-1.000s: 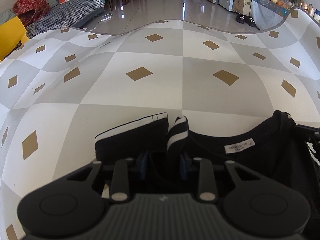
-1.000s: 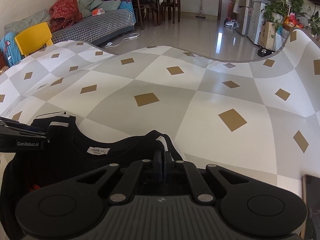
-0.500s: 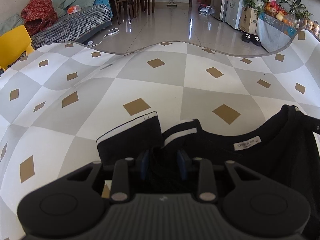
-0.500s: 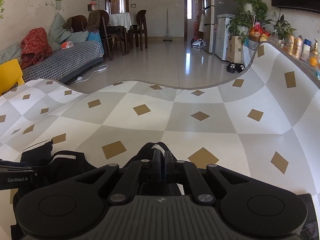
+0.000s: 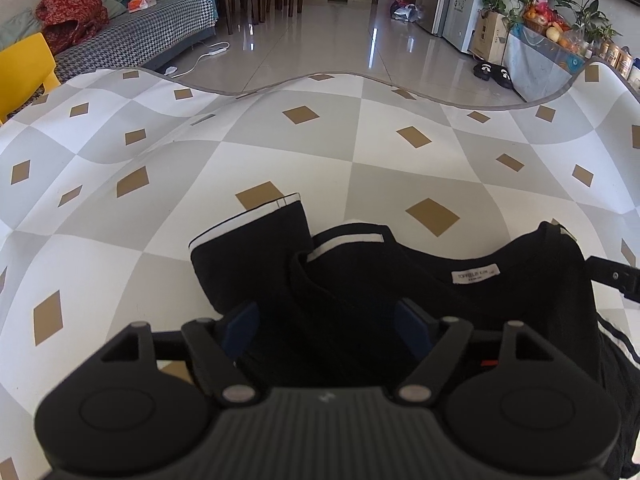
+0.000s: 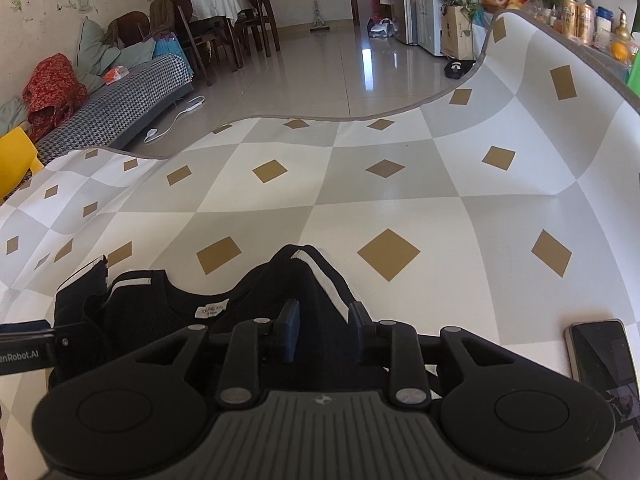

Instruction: Fold clothes

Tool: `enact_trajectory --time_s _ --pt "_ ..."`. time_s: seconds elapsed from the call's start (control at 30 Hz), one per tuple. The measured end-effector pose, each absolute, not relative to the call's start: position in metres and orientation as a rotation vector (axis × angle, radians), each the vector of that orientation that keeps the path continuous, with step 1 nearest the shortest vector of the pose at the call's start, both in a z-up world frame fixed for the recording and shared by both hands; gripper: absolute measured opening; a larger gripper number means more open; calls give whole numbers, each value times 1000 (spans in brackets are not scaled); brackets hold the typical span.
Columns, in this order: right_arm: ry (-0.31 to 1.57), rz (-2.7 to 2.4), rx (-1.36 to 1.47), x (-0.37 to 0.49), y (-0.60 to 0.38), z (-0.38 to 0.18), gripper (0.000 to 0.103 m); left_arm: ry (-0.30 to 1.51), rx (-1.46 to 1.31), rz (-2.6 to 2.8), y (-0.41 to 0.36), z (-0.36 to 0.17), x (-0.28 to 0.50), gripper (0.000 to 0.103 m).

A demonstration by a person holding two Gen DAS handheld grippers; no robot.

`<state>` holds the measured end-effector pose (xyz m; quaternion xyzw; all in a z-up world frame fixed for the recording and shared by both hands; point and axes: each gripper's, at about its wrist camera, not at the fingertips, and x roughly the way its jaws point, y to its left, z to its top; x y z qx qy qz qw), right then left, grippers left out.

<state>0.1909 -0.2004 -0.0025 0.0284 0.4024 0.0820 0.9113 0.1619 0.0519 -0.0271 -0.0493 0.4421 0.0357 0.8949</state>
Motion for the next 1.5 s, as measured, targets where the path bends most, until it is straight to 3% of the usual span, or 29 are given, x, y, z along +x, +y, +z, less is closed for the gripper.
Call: enact_trajectory --time_s 0.4,0.9,1.4,1.5 --pt "959 156 56 169 -214 -4 34 922 -201 129 92 -16 145 79" --pt "1095 191 -42 153 -211 -27 37 941 -89 -42 49 -31 127 80" --pt "1071 281 -39 126 -204 4 38 1026 -131 -117 43 -22 103 85" --pt "1066 300 -33 114 -203 9 38 1045 -171 -107 47 -24 99 92"
